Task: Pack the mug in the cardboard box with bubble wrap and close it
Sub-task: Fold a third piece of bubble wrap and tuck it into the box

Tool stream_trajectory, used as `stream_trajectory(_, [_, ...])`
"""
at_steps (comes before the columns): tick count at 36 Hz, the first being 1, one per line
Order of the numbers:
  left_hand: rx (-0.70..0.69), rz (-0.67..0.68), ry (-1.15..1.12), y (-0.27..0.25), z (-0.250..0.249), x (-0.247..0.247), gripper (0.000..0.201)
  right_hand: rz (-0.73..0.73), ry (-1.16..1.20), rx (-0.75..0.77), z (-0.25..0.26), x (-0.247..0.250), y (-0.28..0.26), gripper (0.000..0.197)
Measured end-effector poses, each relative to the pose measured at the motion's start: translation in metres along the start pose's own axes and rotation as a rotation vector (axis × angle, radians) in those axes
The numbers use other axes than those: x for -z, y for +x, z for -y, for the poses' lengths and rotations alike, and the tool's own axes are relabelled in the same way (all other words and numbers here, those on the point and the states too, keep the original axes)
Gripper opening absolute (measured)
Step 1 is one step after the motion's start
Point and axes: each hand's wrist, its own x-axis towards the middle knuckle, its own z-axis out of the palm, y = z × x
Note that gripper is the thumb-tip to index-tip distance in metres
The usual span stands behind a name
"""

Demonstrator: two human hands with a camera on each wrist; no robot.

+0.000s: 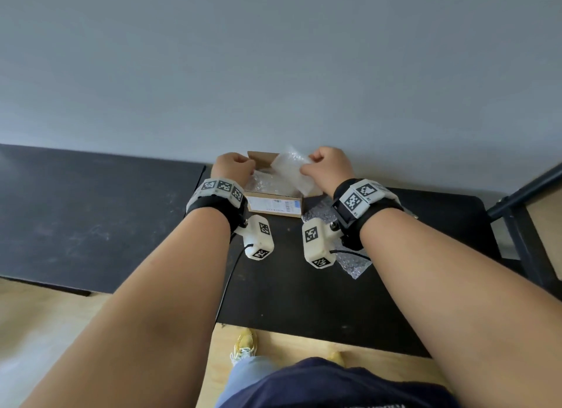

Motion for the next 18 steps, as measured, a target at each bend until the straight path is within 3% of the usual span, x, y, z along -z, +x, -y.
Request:
stream_trajectory(5, [-0.026, -0.038, 0.162, 0.019, 0.009, 0.028, 0.010, -0.057, -0.031, -0.032, 0.017, -0.025, 0.009, 0.021])
stream_trajectory(10, [-0.021, 0.110, 0.270, 0.042, 0.020, 0.041, 0.032, -0.091, -0.111, -0.095, 0.034, -0.060, 0.013, 0.017])
stream_trajectory(14, [-0.044, 0.253, 0.315, 0.050, 0.025, 0.042, 0.013, -0.107, -0.199, -0.111, 0.042, -0.077, 0.013, 0.018])
stream_trajectory(18, [-0.027, 0.344, 0.259, 0.058, 0.034, 0.039, 0.016, -0.147, -0.343, -0.138, 0.050, -0.086, 0.007, 0.012])
